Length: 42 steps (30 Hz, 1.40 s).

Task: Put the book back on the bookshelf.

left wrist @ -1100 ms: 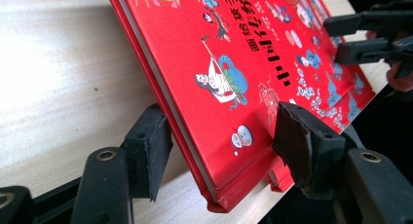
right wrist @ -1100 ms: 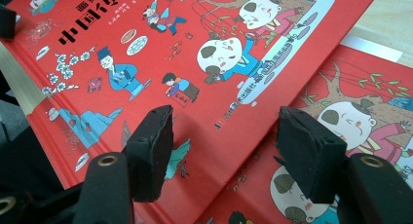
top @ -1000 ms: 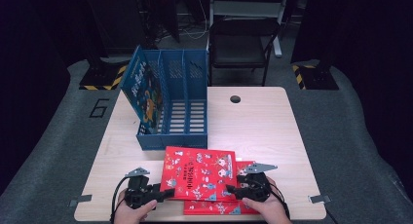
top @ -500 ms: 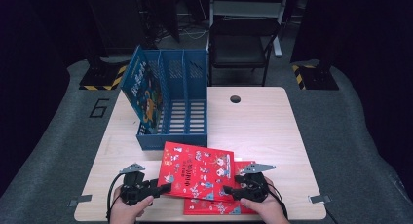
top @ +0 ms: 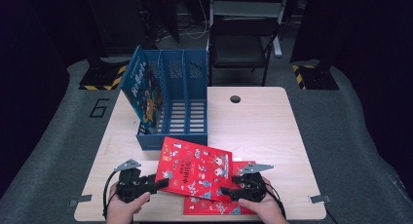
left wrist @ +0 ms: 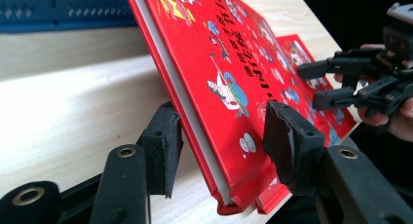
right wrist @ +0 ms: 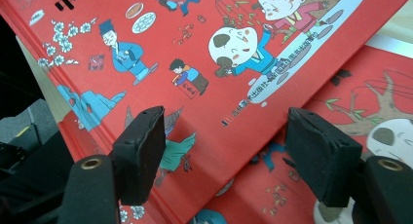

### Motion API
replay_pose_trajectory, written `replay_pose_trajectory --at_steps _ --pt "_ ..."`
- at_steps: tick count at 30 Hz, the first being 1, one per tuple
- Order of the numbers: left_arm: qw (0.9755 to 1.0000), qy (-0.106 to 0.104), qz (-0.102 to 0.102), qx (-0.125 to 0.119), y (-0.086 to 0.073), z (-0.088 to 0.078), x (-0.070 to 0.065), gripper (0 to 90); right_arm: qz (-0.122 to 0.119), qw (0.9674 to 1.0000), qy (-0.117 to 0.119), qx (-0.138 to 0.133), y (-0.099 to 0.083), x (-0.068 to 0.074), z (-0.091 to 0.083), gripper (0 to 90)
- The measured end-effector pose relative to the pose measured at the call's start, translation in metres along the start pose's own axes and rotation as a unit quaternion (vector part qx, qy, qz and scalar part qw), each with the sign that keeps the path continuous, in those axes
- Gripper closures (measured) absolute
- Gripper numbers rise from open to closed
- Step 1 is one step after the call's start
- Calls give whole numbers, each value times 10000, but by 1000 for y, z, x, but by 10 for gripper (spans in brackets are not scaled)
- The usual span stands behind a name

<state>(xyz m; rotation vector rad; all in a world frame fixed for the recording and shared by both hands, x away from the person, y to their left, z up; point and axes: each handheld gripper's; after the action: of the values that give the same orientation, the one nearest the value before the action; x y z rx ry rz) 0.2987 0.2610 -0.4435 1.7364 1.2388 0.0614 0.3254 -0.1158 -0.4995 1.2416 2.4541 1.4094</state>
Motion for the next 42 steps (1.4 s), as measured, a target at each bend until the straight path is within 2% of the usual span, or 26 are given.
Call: replay_pose_trajectory --at_steps 5,9,14,18,20,21,23,25,28,32,36,38,42 --pt "9999 21 91 -117 8 -6 -3 517 46 9999 95 -7 1 3 4 310" --pt "9998 39 152 -118 13 -10 -4 524 101 9999 131 -31 1 5 6 309" --pt "9998 64 94 -183 17 -13 -6 530 138 9998 122 -36 2 8 8 307" --pt "9995 71 110 -279 22 -14 -7 549 64 9999 126 -92 2 9 11 305" --pt "9994 38 134 -319 27 -16 -10 560 91 9998 159 -91 3 10 12 304" --pt "9992 22 162 -360 30 -18 -11 564 193 9996 195 -77 3 11 13 304" --pt "9990 -34 230 -389 37 -21 -16 577 186 9994 252 -116 4 10 14 304" --pt "9989 -21 274 -376 40 -23 -18 589 266 9992 291 -99 4 11 15 303" --pt "9987 49 369 -359 43 -23 -22 596 234 9991 315 -127 4 11 16 303" --pt "9985 23 426 -339 48 -24 -25 621 263 9990 356 -119 5 11 17 303" --pt "9988 57 401 -289 50 -24 -27 631 283 9988 378 -105 5 10 17 303" --pt "9988 127 402 -237 52 -23 -27 632 221 9990 382 -89 5 10 17 306" --pt "9990 123 368 -238 52 -23 -27 634 175 9991 381 -72 5 10 17 312"
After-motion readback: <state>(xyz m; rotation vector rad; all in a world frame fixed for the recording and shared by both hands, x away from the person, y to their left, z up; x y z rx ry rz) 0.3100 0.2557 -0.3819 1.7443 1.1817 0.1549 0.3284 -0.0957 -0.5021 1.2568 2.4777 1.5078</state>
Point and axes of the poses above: each handheld gripper's, and its own axes: z roughly forward along the jaws, y roughly out of its top, x roughly to its left, and after that the axes turned 3 degrees about -x, right-handed
